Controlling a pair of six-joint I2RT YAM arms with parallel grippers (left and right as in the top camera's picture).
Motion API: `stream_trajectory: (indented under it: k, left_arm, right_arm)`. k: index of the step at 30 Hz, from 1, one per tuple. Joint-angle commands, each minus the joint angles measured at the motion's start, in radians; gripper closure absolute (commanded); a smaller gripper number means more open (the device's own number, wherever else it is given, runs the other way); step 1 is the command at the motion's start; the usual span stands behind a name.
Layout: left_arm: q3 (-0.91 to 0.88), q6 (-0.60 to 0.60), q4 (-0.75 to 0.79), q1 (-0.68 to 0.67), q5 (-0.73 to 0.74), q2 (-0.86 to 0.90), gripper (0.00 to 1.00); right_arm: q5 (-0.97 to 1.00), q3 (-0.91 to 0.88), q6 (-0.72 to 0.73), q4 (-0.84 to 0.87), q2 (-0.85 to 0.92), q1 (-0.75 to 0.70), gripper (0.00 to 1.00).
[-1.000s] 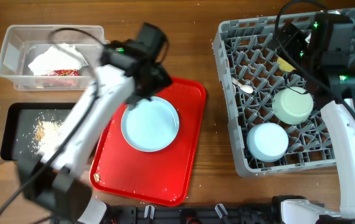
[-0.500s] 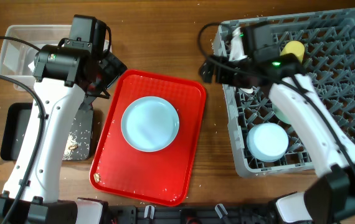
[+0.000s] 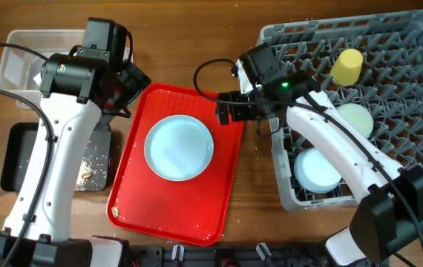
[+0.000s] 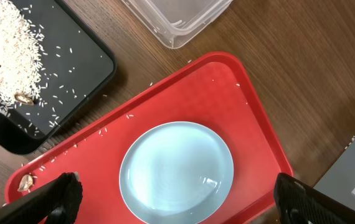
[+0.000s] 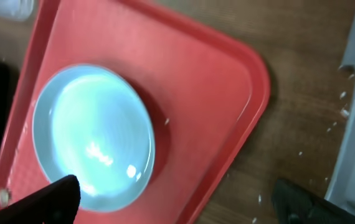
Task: Sort waste into correct bins and load items into the dishwasher rack
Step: 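Move the right gripper to the plate and grasp its rim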
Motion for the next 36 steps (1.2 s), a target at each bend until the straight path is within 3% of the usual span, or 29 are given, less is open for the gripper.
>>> stream_trajectory:
  k: [1, 5, 11, 16, 23, 31, 33, 36]
  left_arm:
    - [0.007, 0.005, 0.002, 0.003, -0.02, 0.005, 0.0]
    - [0.007, 0.005, 0.002, 0.003, -0.02, 0.005, 0.0]
    - [0.007, 0.005, 0.002, 0.003, -0.02, 0.005, 0.0]
    - [0.007, 0.005, 0.002, 0.003, -0.02, 0.005, 0.0]
    - [0.007, 0.005, 0.002, 0.003, -0.02, 0.005, 0.0]
    - [0.007, 0.005, 0.002, 0.003, -0.02, 0.005, 0.0]
    - [0.007, 0.005, 0.002, 0.003, -0.02, 0.005, 0.0]
    - [0.007, 0.005, 0.002, 0.003, -0.02, 0.005, 0.0]
  right_arm:
    - [0.044, -0.009, 0.079, 0.036, 0.009, 0.0, 0.01]
    - [0.045, -0.055, 0.026, 0.071, 0.009, 0.002, 0.01]
    - [0.04, -0.082, -0.1, 0.045, 0.091, 0.045, 0.22]
    - [0.037, -0.082, -0.127, 0.029, 0.187, 0.132, 0.25]
    - [0.036, -0.082, 0.012, 0.0, 0.24, 0.204, 0.24]
    - [-0.01, -0.082, 0.034, 0.008, 0.28, 0.203, 0.27]
    - [-0.087, -0.081, 0.155, -0.003, 0.303, 0.199, 0.34]
    - [-0.108, -0.077, 0.272, 0.018, 0.303, 0.192, 0.35]
